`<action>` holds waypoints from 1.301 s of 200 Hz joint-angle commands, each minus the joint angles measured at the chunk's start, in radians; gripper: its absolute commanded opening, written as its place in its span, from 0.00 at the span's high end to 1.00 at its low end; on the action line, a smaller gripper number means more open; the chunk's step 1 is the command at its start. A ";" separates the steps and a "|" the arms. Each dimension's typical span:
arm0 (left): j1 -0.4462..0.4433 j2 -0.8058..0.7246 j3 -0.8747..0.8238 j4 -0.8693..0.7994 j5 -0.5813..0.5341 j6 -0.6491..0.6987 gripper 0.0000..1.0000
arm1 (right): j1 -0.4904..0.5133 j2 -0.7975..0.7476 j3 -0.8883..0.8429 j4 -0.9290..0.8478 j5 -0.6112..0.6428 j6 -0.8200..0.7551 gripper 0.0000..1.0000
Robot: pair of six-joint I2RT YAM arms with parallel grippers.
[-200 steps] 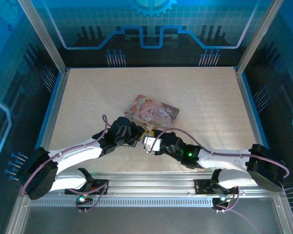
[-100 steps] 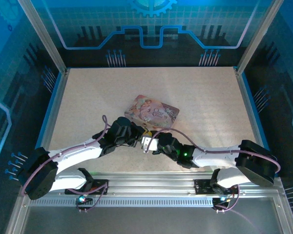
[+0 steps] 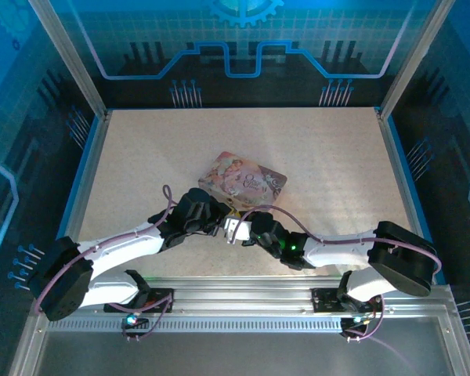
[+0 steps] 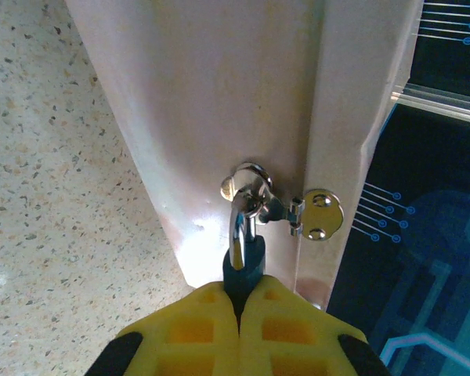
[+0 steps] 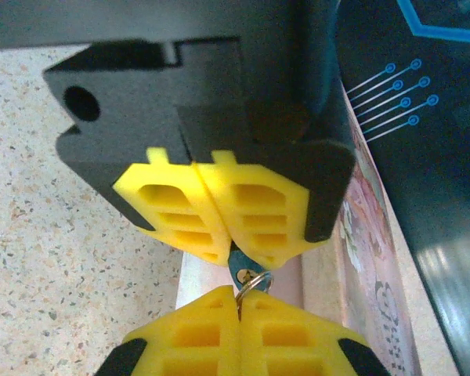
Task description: Unlock the padlock with the key
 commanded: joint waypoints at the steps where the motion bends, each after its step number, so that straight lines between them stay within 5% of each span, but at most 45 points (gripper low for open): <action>1: -0.005 -0.029 0.024 0.058 0.030 -0.003 1.00 | 0.003 0.009 0.021 0.034 0.013 0.021 1.00; 112: -0.005 -0.009 0.027 0.076 0.041 -0.017 1.00 | -0.002 0.006 0.018 0.035 0.012 0.104 1.00; 260: -0.006 -0.007 0.014 0.084 0.037 -0.025 1.00 | -0.126 -0.043 0.052 -0.062 -0.241 1.055 1.00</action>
